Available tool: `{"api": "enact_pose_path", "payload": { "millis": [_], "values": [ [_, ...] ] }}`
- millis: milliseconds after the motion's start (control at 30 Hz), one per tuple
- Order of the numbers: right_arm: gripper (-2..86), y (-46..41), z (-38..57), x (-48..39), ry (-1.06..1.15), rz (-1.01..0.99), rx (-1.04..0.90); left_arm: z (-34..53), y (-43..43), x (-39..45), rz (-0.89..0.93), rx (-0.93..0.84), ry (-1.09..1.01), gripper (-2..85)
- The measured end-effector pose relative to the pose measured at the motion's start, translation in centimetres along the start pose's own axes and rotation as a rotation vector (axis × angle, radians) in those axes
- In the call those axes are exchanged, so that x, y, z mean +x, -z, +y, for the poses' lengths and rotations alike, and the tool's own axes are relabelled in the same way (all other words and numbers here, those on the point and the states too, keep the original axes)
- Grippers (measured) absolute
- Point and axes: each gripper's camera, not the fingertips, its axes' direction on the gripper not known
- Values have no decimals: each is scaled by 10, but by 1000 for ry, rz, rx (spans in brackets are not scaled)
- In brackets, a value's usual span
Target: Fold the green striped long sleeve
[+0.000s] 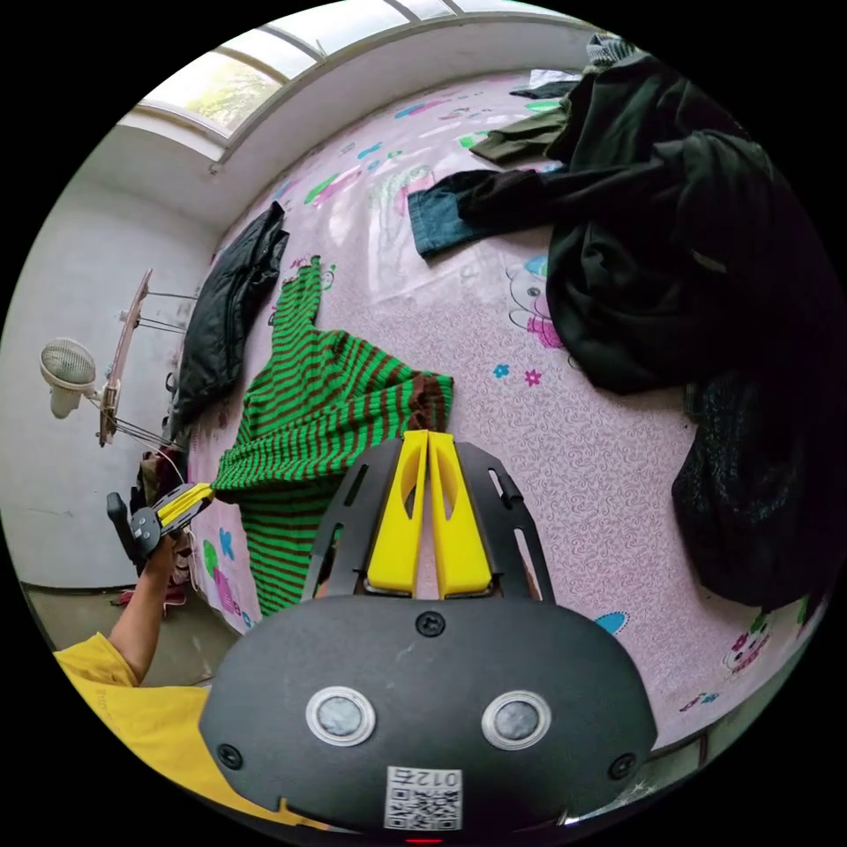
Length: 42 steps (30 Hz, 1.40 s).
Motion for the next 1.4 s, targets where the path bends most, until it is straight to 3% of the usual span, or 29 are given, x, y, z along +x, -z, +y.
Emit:
{"api": "enact_pose_path", "payload": {
  "millis": [167,267,367,533,667,833,1067,1233,1333,1400],
  "values": [
    [2,-13,8,-5,32,-17,-65,13,-16,-17,14,-66,-14,5],
    [5,-12,11,-2,0,48,-97,26,-14,-39,84,-49,85,10],
    [7,11,17,-2,-13,84,-8,53,-4,-66,186,-24,242,15],
    [6,18,9,-56,201,98,104,57,36,-97,188,193,422,8],
    [4,-24,-3,-85,228,120,31,19,6,-112,246,111,441,4],
    [1,-55,0,-87,233,208,-12,14,-40,-136,166,-92,485,0],
    [0,-58,-6,-89,220,154,-68,29,-39,-175,274,-61,518,-1],
    [0,-23,20,-101,262,142,63,56,17,-194,263,126,552,-2],
    [0,-36,37,-114,344,99,11,58,11,-188,278,67,492,-2],
    [0,-57,40,-115,326,196,-42,60,-1,-190,262,12,501,-2]
  ]
}}
